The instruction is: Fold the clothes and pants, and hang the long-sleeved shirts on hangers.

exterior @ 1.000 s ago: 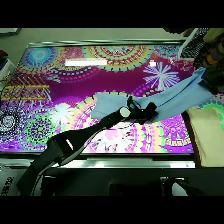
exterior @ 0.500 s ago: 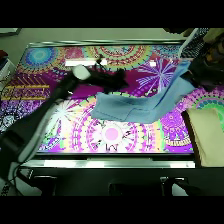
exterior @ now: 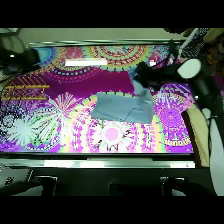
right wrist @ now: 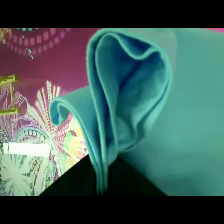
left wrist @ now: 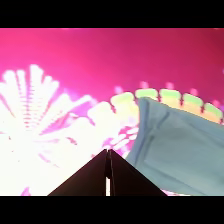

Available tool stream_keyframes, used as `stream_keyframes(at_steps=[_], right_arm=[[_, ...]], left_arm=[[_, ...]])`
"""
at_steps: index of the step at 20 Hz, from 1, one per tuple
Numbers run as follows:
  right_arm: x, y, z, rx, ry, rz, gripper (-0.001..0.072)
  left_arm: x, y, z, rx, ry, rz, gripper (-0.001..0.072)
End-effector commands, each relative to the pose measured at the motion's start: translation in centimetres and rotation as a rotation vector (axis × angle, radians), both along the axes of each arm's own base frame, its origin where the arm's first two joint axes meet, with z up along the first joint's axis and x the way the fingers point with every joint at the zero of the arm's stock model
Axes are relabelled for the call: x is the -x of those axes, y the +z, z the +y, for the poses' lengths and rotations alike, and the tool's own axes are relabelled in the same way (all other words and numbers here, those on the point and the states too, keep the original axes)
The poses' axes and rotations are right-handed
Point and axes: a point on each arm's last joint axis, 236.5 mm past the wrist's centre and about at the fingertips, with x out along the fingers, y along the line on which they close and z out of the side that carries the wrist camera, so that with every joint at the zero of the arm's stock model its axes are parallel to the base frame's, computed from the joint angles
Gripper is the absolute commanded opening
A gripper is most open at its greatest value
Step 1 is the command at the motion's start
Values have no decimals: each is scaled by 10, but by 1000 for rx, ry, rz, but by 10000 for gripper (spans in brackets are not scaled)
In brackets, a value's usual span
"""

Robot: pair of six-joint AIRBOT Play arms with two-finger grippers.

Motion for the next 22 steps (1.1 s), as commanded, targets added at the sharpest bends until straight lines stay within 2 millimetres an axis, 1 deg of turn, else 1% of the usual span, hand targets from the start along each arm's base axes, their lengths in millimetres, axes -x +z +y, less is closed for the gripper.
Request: stream_keyframes(at_steps=[1,2,4,6,8,12,13,14,16,18,19,20,21,22], right_arm=[[-4,-27,55,-45,11,40,43],[-4,-37,68,-53,16,55,43],[-5,-53,89,-63,20,72,43],[-7,-71,105,-72,12,95,43],[-9,-90,117,-79,0,126,43],[-5,-126,129,-60,9,190,44],[-3,-132,132,-58,12,203,51],[-3,-137,133,-56,14,211,95],[-2,-137,135,-65,14,220,160],[2,-136,139,-89,16,240,174],[4,-135,141,-101,17,253,305],[6,-133,144,-112,29,258,500],[8,-130,147,-120,47,253,578],[8,-125,147,-128,59,243,583]], left_arm=[[27,23,72,-105,138,-17,15],[28,25,80,-105,158,-19,15],[28,24,89,-105,180,-17,15],[26,25,91,-105,183,-25,15],[25,26,90,-105,183,-33,15],[25,19,90,-105,182,-16,15],[25,16,90,-106,181,-8,15],[25,12,90,-106,181,2,15],[26,6,90,-104,178,21,16],[26,5,89,-104,177,23,16],[26,5,89,-104,177,23,16],[26,5,89,-103,177,24,16],[26,5,87,-98,172,24,16],[26,4,86,-92,167,24,16]])
